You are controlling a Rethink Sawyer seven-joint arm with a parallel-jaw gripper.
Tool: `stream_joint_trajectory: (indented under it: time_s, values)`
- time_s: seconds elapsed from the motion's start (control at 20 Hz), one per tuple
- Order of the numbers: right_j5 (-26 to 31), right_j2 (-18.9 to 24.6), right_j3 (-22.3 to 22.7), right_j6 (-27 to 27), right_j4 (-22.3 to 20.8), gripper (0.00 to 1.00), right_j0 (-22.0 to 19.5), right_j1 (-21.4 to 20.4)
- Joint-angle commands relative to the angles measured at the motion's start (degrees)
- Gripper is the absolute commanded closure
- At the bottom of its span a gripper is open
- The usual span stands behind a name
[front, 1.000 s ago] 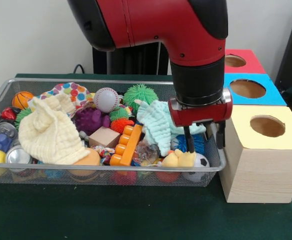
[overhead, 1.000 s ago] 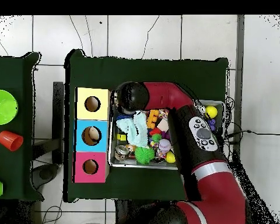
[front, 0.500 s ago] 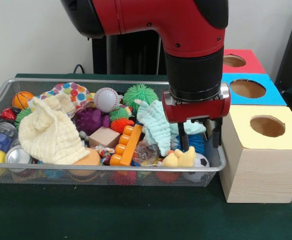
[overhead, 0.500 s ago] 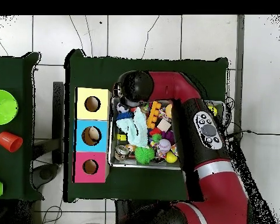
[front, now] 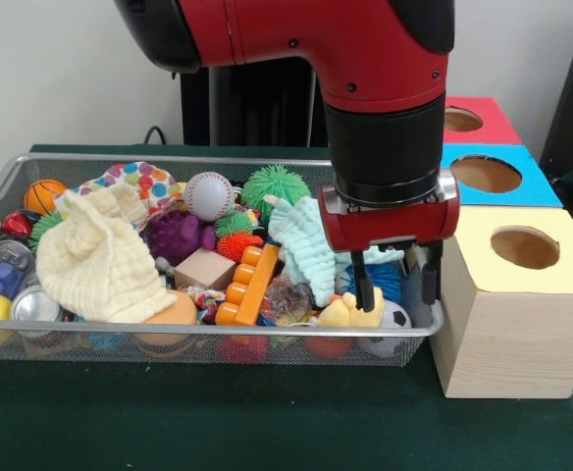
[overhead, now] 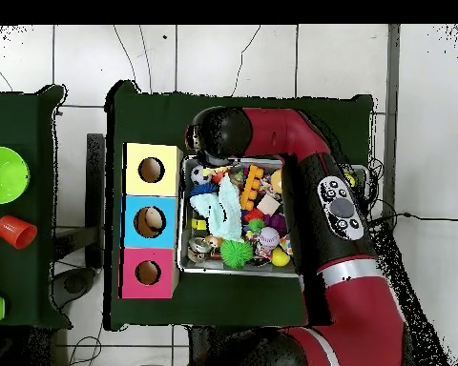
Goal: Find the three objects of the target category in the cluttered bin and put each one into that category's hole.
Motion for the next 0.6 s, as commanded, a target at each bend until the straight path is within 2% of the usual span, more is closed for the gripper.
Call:
stream_joint_trajectory:
  time_s: [0.05, 0.35, 0.6]
  values:
    - [2.88, 2.74, 3.96, -14.81, -3.59, 0.0, -1.14, 0.19]
    - [0.63, 3.03, 11.67, -13.35, -2.95, 0.0, -3.22, -3.2]
    - [0.28, 3.26, 15.27, -13.31, -3.38, 0.0, -4.82, -5.31]
